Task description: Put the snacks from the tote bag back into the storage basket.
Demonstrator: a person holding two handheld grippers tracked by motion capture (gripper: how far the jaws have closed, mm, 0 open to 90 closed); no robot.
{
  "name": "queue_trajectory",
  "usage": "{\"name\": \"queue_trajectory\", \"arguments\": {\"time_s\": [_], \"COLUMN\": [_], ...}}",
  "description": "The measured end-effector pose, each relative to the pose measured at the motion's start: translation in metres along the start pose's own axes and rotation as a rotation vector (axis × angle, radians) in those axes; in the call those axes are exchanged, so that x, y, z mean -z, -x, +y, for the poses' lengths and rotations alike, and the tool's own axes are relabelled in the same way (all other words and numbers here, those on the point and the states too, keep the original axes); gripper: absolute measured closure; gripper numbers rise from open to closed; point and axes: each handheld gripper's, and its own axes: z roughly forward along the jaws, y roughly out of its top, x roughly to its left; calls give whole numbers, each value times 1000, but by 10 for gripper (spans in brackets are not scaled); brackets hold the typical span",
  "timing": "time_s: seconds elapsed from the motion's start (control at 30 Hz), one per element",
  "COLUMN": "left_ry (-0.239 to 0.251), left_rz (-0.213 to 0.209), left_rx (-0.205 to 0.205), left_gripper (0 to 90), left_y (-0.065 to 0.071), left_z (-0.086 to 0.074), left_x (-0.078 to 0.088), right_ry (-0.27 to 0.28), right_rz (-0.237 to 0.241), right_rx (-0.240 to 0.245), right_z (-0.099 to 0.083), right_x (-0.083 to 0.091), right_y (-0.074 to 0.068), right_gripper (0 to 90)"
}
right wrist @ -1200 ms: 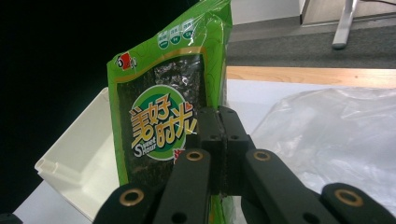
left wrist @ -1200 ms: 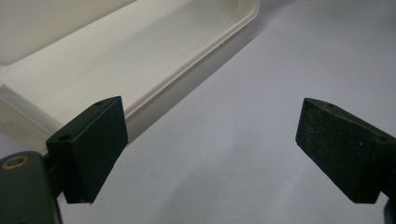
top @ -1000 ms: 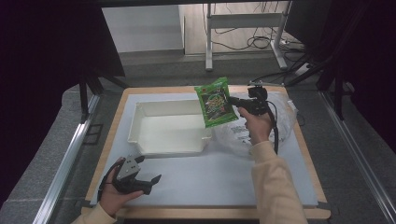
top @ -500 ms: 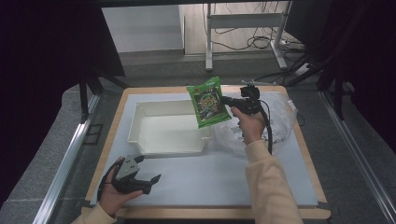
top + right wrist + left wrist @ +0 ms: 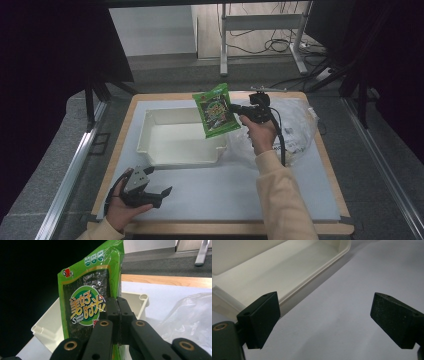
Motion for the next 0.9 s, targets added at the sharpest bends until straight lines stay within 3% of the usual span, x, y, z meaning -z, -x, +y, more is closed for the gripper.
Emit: {"name": "queue_trajectory", "arguments": {"time_s": [0.9], "left_ry": [-1], "left_rz": [2], "left_rx": [-5], "left_gripper": [91], "left_y": [-2], "left_z": [0], "left_x": [1], "right_ry": [-10], "right_rz": [33], "right_rx": [-7], "right_z": [-9], "right_x": [-27], "right_y": [-17], "right_gripper": [899]}}
